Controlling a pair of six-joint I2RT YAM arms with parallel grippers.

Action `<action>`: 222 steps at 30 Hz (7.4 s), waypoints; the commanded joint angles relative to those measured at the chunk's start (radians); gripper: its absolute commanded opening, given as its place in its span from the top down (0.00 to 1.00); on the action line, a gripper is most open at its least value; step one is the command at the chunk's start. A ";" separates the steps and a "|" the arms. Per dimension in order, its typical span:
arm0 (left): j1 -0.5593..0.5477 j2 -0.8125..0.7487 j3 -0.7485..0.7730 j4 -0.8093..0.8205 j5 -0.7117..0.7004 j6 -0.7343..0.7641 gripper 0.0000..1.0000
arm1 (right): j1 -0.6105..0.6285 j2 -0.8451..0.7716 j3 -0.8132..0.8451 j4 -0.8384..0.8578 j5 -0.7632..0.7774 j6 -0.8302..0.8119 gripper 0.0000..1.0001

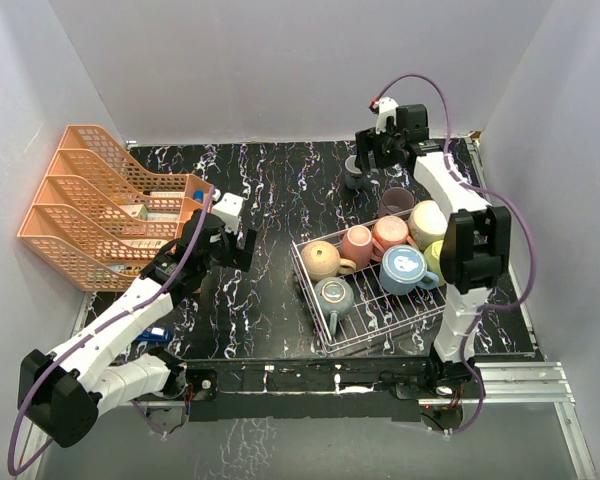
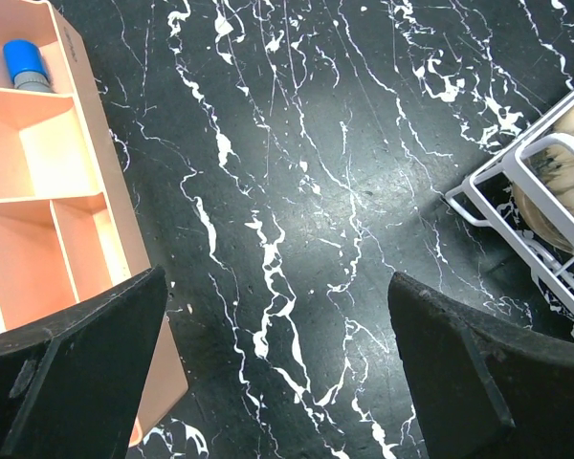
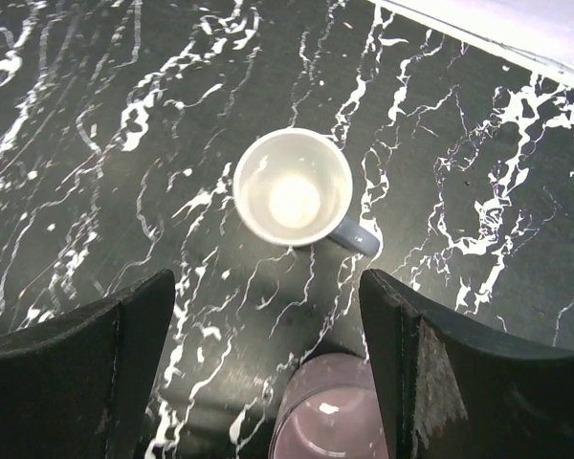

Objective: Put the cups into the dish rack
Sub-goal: Pick up the cup at the center of the board, then turn the cup upside down in the dish rack.

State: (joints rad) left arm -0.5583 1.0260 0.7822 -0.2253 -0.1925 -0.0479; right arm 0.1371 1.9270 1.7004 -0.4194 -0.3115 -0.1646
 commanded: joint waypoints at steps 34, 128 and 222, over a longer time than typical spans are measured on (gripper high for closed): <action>0.006 0.060 -0.013 -0.009 -0.040 0.021 0.03 | 0.004 0.431 0.438 0.018 0.113 -0.070 0.92; -0.443 0.318 -0.027 1.544 0.191 -0.337 1.00 | -0.038 -0.731 -0.782 0.784 -0.932 1.558 0.43; -0.844 1.017 1.180 -0.793 -0.558 -1.148 1.00 | -0.386 -1.097 -0.978 0.486 -0.232 0.293 0.24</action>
State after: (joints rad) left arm -1.4014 2.0438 1.9045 -0.9680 -0.6716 -1.1839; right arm -0.2443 0.8455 0.7235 0.0029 -0.5632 0.1226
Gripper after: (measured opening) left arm 0.146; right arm 0.757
